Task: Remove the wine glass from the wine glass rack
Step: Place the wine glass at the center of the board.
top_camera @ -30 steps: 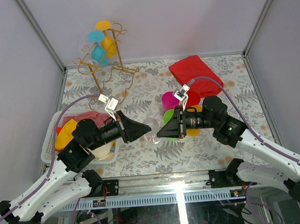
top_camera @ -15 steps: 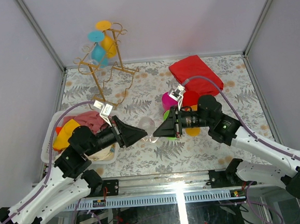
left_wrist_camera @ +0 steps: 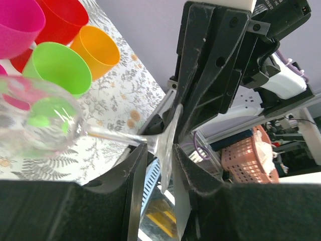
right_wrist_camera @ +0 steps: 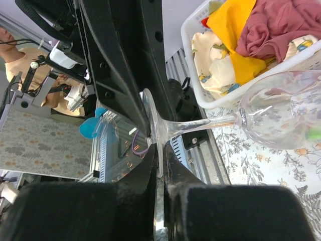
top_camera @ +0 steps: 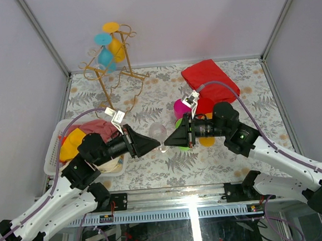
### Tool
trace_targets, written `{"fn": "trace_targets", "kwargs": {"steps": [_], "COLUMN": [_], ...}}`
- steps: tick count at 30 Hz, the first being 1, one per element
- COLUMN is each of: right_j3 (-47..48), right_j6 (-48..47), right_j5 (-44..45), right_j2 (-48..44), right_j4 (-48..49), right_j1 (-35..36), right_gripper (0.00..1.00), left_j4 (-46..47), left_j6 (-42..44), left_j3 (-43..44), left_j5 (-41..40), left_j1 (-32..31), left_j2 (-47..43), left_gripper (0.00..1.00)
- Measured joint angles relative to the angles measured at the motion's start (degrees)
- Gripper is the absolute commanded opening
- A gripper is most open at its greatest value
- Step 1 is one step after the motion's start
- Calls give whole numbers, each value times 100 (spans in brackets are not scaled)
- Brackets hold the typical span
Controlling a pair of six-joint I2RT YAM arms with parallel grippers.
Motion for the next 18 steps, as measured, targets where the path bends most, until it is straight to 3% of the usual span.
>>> {"fn": "trace_targets", "kwargs": {"steps": [5, 10, 18], "right_j3": [0, 0, 0], "right_j6": [-111, -168, -203], "right_j5": [280, 367, 422], "right_j2": [-79, -131, -201], "right_j4": [39, 44, 42], "right_j1": [7, 9, 9], "right_gripper": [0, 0, 0], "left_j4": [-9, -11, 61], "left_j6": [-52, -87, -149], "left_j3": [-42, -42, -46], "left_j5": [87, 127, 223], "left_j1": [-2, -2, -7], "left_j2": [-11, -4, 140], "left_gripper": [33, 28, 27]}}
